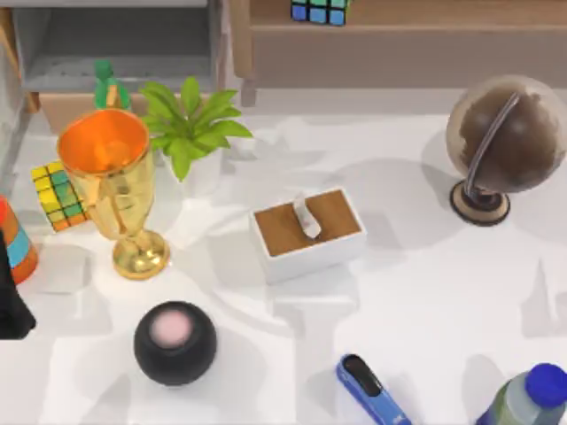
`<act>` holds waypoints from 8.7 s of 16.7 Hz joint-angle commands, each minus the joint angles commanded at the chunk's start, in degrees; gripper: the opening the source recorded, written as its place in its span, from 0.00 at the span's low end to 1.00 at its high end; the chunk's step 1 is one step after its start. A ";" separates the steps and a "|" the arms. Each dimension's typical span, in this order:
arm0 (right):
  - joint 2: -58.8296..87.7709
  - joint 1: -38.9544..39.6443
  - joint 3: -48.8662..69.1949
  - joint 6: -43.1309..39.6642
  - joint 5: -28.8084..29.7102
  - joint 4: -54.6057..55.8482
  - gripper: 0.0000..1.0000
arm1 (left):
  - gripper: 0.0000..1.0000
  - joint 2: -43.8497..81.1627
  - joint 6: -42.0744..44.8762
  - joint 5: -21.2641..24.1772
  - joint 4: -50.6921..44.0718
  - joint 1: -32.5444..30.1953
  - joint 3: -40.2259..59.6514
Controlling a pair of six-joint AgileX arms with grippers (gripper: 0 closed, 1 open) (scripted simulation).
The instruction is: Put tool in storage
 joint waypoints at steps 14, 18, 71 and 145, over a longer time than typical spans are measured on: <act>0.00 0.00 0.00 0.00 0.00 0.00 1.00 | 1.00 44.15 -30.14 5.76 -23.17 -29.21 31.79; 0.00 0.00 0.00 0.00 0.00 0.00 1.00 | 1.00 70.15 -47.30 7.19 -34.63 -41.53 47.89; 0.00 0.00 0.00 0.00 0.00 0.00 1.00 | 0.00 123.78 -98.38 0.18 -51.22 -62.44 84.81; 0.00 0.00 0.00 0.00 0.00 0.00 1.00 | 0.53 152.52 21.76 1.16 -82.31 19.24 144.59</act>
